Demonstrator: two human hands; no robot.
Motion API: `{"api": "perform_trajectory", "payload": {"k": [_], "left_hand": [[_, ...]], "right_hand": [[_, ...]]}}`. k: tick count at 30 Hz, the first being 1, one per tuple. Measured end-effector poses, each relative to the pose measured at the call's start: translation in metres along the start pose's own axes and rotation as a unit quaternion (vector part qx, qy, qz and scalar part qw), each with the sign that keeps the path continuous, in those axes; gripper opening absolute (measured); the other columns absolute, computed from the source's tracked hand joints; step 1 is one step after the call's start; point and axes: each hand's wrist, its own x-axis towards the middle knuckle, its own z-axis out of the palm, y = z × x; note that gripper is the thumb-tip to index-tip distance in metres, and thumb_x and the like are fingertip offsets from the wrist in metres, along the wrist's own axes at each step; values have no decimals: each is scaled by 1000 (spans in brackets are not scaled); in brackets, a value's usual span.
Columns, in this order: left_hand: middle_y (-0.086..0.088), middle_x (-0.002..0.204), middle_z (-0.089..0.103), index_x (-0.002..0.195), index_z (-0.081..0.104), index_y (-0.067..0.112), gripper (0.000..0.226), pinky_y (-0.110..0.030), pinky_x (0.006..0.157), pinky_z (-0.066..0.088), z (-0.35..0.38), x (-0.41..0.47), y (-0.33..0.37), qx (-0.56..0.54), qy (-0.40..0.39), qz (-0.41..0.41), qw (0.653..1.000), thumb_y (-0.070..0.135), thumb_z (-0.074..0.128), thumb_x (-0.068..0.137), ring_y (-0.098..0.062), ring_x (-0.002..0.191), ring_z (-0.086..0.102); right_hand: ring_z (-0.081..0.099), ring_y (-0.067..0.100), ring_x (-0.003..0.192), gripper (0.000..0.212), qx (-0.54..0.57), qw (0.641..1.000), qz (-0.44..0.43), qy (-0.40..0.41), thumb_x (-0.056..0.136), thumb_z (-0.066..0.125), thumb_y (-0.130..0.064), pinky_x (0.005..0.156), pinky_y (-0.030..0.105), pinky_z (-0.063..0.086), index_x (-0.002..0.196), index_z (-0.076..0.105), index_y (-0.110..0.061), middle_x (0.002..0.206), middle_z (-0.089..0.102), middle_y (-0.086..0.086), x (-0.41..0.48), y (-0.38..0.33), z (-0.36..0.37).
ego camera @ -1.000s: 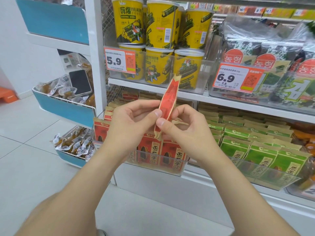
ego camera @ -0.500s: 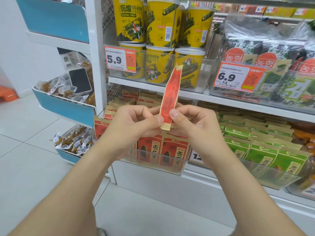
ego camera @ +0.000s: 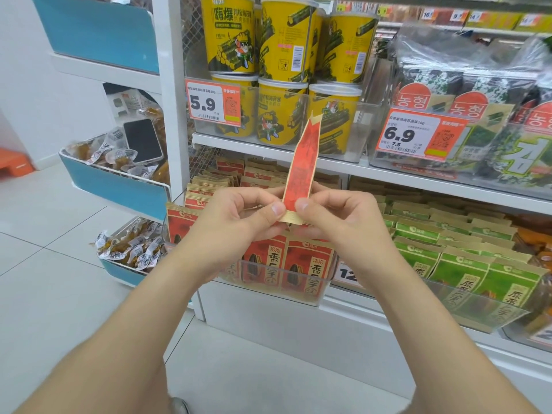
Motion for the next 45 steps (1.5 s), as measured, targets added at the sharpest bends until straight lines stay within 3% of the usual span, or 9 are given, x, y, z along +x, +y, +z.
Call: {"api": "perform_trajectory", "payload": {"k": [11, 15, 19, 23, 26, 29, 36, 42, 45], "left_hand": [[2, 131, 77, 97, 79, -1, 15, -38, 96, 63, -6, 2, -1, 2, -2, -15, 1000, 4, 66, 103, -22, 119, 75], [-8, 103, 80, 117, 64, 3, 14, -43, 89, 66, 1, 1, -2, -17, 26, 0, 1000, 10, 66, 105, -25, 103, 79], [-2, 121, 80, 143, 58, 21, 35, -37, 88, 66, 7, -2, -1, 30, -15, 24, 999, 19, 60, 109, -20, 110, 78], [2, 125, 79, 146, 60, 24, 34, -23, 79, 64, 0, -1, 1, 27, -21, -4, 999, 19, 46, 115, -18, 113, 77], [-3, 127, 79, 145, 60, 20, 34, -28, 88, 64, 1, 1, 1, -12, -37, -22, 999, 15, 42, 116, -22, 116, 76], [-4, 127, 78, 143, 63, 15, 35, -31, 95, 63, 4, 1, -2, -13, -51, -18, 998, 12, 41, 116, -22, 118, 76], [-3, 112, 83, 120, 79, 14, 43, -31, 91, 64, 11, 0, 0, 5, 14, -23, 1000, 36, 42, 116, -19, 106, 79], [-11, 104, 83, 113, 79, 17, 38, -38, 73, 67, 16, 4, -1, -154, 167, -45, 973, 37, 46, 114, -27, 95, 82], [-8, 101, 83, 110, 79, 21, 37, -36, 72, 68, 15, 3, 2, -106, 176, -51, 977, 38, 46, 114, -24, 91, 82]], "right_hand": [[52, 9, 146, 21, 23, 999, 11, -34, 97, 75, -4, 95, 54, 63, 77, 81, -6, 122, 80, -1, 2, 3, 0], [41, 0, 151, 16, -214, 975, -51, 15, 88, 80, -31, 119, 53, 43, 72, 81, -32, 144, 68, -1, 1, 11, 5], [53, -2, 136, 13, -355, 926, -128, 8, 88, 80, -42, 92, 45, 62, 80, 81, -32, 161, 41, -22, -3, 17, 15], [52, -9, 136, 20, -295, 951, -91, 39, 81, 88, -47, 99, 45, 59, 96, 80, -36, 142, 54, -33, -2, 7, 15], [68, -8, 102, 60, -240, 967, -58, 71, 81, 95, -32, 80, 19, 58, 128, 58, -37, 119, 69, -27, -4, -1, 13], [69, -12, 101, 95, -206, 976, -22, 66, 78, 97, -31, 78, 6, 52, 150, 36, -40, 116, 72, -23, -6, 2, 18], [68, -3, 112, 103, -267, 964, -21, 6, 85, 91, -27, 96, 22, 54, 159, 20, -38, 127, 66, -24, -5, 5, 19], [66, -6, 114, 74, -272, 956, 10, -104, 102, 73, -33, 98, 23, 54, 150, 17, -36, 126, 63, -28, -7, 11, 26], [70, -2, 111, 33, -199, 979, 6, -49, 110, 52, -49, 97, 35, 59, 135, 43, -31, 121, 71, -20, -8, 9, 30]]}}
